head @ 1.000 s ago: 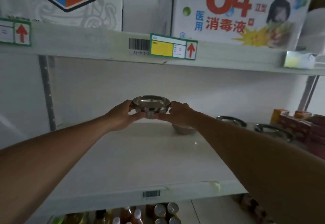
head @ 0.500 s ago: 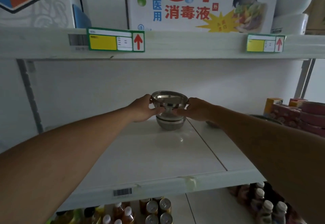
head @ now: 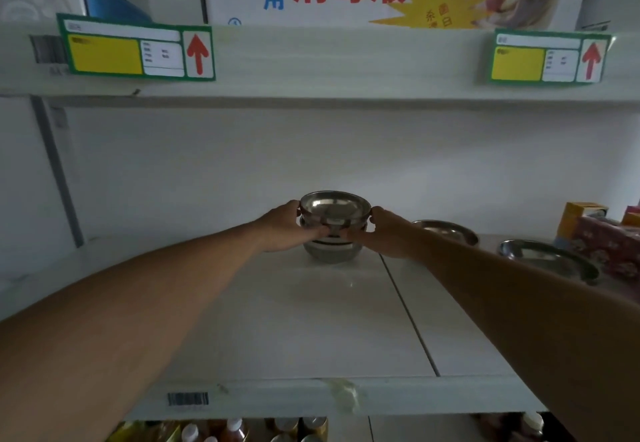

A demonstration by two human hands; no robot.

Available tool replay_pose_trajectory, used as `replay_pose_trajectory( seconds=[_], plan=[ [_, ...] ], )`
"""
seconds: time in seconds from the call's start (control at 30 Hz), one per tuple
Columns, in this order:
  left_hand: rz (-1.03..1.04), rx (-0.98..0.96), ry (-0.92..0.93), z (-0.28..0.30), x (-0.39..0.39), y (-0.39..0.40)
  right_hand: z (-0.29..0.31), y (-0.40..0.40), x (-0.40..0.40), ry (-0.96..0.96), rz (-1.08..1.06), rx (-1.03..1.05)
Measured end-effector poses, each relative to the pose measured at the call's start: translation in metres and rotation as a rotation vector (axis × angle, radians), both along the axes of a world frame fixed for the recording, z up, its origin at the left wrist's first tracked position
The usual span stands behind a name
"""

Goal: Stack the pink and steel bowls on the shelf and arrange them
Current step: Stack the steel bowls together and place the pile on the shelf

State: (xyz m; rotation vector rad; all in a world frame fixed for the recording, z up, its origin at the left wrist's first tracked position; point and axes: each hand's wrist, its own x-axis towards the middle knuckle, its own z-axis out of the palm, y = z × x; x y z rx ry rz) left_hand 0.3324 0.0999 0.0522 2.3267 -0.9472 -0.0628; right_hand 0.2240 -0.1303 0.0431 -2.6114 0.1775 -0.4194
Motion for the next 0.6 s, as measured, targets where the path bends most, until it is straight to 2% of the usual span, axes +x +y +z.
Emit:
replay_pose_trajectory(
  seconds=[0.27,0.4,0.47,0.6],
  plan=[
    [-0.018,-0.036,0.117,-0.013,-0.006,-0.005,-0.010,-0.006,0.010,0.131,0.281,0.136],
    [0.066,0.095,0.105,-0.014,-0.011,0.006,-0.014,-0.016,0.005,0.125,0.163,0.019],
    [0.146,0.238,0.134,-0.016,-0.013,0.017,-0.018,-0.022,0.003,0.159,0.072,-0.043],
    [0.177,0.309,0.128,-0.020,-0.017,0.037,-0.020,-0.021,-0.017,0.217,-0.037,-0.035]
  ],
)
